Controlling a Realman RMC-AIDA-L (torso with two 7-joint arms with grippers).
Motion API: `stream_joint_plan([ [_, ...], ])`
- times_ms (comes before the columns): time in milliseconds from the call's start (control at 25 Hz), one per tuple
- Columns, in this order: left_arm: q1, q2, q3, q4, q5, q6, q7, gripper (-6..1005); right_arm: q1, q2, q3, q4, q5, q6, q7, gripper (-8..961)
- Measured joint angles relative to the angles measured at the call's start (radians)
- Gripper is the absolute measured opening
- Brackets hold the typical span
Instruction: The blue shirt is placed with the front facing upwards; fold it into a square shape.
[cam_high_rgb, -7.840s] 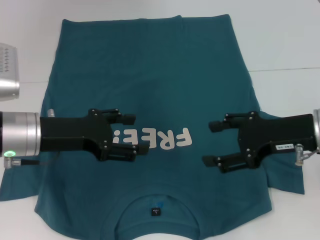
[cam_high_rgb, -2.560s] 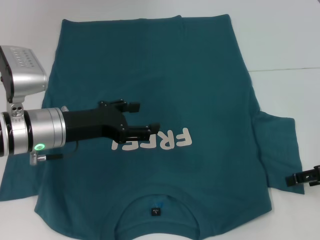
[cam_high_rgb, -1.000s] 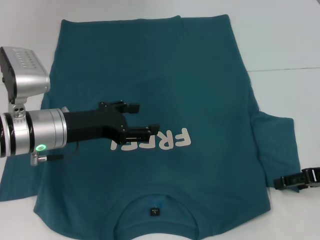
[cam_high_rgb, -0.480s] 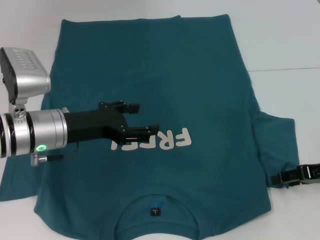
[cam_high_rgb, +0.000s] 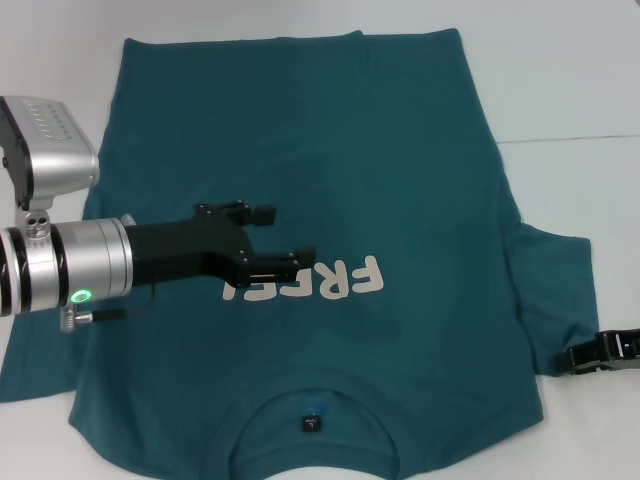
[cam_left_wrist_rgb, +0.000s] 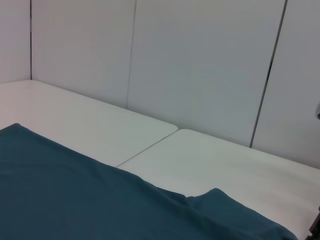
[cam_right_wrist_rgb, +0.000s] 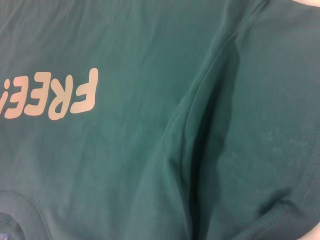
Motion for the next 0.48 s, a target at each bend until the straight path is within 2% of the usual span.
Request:
stream_joint_plan([
  [200,0.001,-0.002,0.000,0.000,-0.001,-0.015,0.006,874,0.000,-0.001,-0.016,0.000,-0.002,0.004,0.009,389],
  [440,0.002,-0.003,0.004,0.000,-0.002,-0.023,0.011,874,0.001,-0.002,-0.045,-0.001,-0.005,0.018,0.029,155],
  [480,0.002,-0.003,0.004,0.000,-0.002,-0.023,0.013,874,0.002,-0.002,-0.045,-0.001,-0.006,0.019,0.029,142],
])
